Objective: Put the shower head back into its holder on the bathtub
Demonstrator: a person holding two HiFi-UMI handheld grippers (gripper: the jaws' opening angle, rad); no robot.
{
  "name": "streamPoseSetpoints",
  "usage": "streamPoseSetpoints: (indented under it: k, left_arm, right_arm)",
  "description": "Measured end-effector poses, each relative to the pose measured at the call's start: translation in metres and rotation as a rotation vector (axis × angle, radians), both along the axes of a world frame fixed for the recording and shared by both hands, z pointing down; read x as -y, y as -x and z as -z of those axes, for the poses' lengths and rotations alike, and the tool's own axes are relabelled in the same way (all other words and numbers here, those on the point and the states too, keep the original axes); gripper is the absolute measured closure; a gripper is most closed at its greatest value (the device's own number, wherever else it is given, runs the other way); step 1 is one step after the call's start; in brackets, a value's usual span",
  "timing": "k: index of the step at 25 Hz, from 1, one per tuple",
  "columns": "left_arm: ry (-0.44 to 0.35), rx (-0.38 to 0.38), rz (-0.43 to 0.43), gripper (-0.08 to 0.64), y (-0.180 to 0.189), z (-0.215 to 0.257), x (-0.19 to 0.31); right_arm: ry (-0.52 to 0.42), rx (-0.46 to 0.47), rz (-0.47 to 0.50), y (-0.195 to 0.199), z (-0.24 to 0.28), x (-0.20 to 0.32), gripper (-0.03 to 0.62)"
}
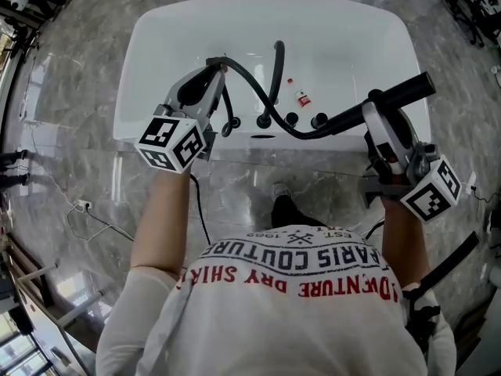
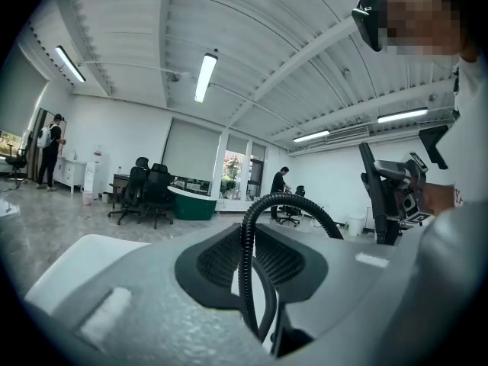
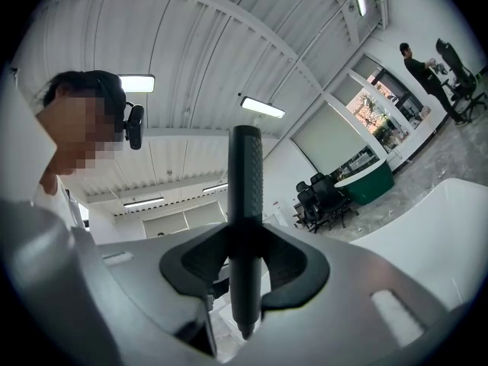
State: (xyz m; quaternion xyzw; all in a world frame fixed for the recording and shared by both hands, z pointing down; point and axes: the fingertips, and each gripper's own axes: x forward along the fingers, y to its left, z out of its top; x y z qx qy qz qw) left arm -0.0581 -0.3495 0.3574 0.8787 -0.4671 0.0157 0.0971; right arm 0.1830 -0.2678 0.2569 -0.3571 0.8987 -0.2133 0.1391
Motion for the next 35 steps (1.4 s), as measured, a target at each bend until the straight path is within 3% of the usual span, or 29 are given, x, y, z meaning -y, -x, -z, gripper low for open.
streamPoseSetpoints:
  k: [11, 22, 35]
  left_arm:
    - [-0.056, 0.014, 0.016, 0.500, 0.002, 0.025, 0.017]
    - [0.045, 0.000, 0.063, 0.502, 0.011, -0.027, 0.028]
    - [0.215, -0.018, 0.112, 0.502, 0.035, -0.122, 0.027]
  right_arm:
    - [-0.035, 0.028, 0.034, 0.003, 0.011, 0.019, 0.454]
    - [0.009, 0.005, 0.053, 0.009, -0.010, 0.036, 0.454]
    - [0.076, -0.026, 0.100, 0.028, -0.041, 0.067, 0.454]
